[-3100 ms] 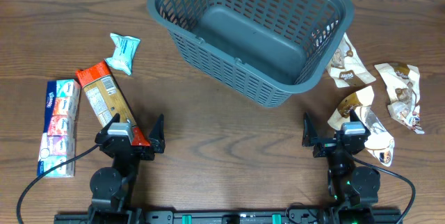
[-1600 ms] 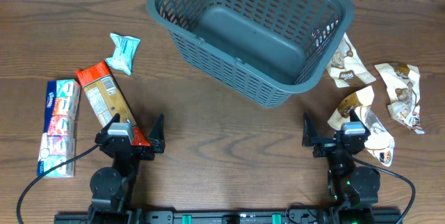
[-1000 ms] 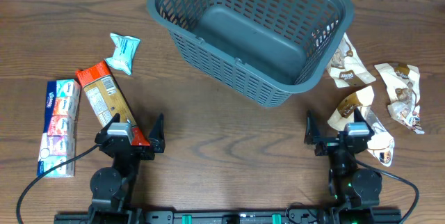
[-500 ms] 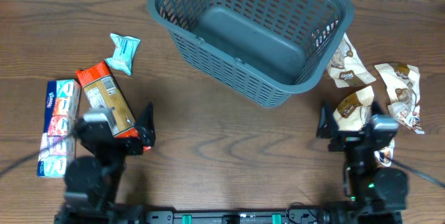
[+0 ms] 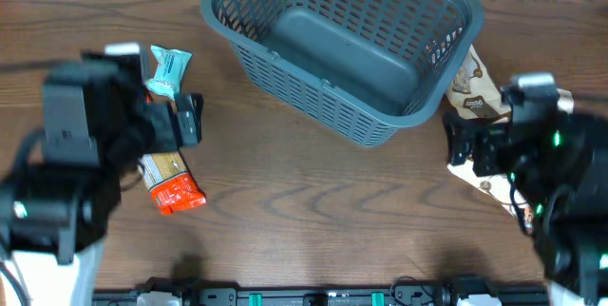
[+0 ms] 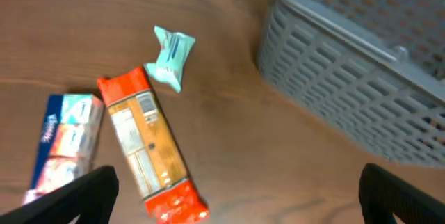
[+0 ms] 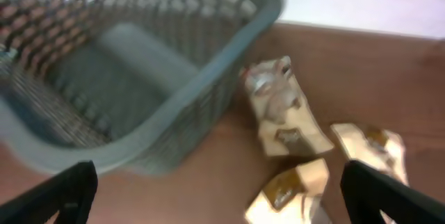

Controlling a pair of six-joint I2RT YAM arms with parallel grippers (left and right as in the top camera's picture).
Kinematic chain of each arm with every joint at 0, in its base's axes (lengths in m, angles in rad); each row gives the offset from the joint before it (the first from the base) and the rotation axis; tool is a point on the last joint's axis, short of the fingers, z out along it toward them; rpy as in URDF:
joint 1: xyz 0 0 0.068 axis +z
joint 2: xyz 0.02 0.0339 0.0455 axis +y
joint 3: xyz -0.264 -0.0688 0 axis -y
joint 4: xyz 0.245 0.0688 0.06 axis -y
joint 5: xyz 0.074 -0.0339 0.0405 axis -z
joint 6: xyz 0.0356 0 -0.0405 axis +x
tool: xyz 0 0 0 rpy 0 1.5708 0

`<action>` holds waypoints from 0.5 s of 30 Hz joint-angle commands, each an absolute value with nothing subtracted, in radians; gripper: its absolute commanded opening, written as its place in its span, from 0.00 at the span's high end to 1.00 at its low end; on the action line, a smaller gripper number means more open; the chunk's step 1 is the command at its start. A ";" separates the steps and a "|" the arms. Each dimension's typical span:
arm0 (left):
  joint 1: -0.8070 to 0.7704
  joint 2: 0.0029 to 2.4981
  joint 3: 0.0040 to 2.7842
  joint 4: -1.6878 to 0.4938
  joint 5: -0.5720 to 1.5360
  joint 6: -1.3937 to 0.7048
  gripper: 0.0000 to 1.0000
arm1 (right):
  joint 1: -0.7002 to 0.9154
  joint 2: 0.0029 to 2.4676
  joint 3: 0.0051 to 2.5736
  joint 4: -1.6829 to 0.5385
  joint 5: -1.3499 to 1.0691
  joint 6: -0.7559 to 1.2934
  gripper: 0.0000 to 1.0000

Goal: Pack container
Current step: 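Raise both grippers and move them toward the grey basket's near rim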

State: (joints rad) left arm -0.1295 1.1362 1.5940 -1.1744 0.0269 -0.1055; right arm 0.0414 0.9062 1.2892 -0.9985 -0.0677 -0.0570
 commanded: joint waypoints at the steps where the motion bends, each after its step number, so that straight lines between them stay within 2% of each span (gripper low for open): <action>1: -0.134 1.248 1.789 -1.296 0.038 -0.010 0.02 | 0.037 1.003 1.428 -1.078 -0.226 -0.099 0.01; 3: -0.134 1.281 1.843 -1.341 0.042 -0.008 0.01 | 0.037 1.023 1.452 -1.066 -0.293 -0.100 0.05; 5: -0.134 1.287 1.852 -1.344 0.045 -0.008 0.01 | 0.037 1.034 1.453 -1.018 -0.344 -0.093 0.55; 6: -0.134 1.287 1.852 -1.340 0.045 -0.007 0.01 | 0.037 1.040 1.453 -0.999 -0.342 -0.068 0.72; 8: -0.134 1.287 1.852 -1.327 0.045 -0.007 0.01 | 0.037 1.052 1.453 -0.970 -0.337 -0.026 0.92; 9: -0.134 1.287 1.852 -1.319 0.045 -0.007 0.01 | 0.037 1.059 1.453 -0.958 -0.337 -0.012 0.99; 10: -0.134 1.287 1.852 -1.310 0.045 -0.007 0.01 | 0.037 1.067 1.453 -0.945 -0.337 -0.004 0.99; 12: -0.134 1.290 1.852 -1.291 0.044 -0.007 0.14 | 0.037 1.079 1.453 -0.924 -0.337 0.000 0.99; 14: -0.134 1.299 1.852 -1.271 0.044 -0.008 0.50 | 0.037 1.091 1.453 -0.902 -0.337 0.006 0.99; 15: -0.134 1.305 1.852 -1.265 0.044 -0.008 0.61 | 0.037 1.095 1.453 -0.893 -0.337 0.015 0.99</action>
State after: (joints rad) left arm -0.1295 1.2884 1.8317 -1.2789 0.0391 -0.0196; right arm 0.0414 1.0771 1.4326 -0.9119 -0.3130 -0.0273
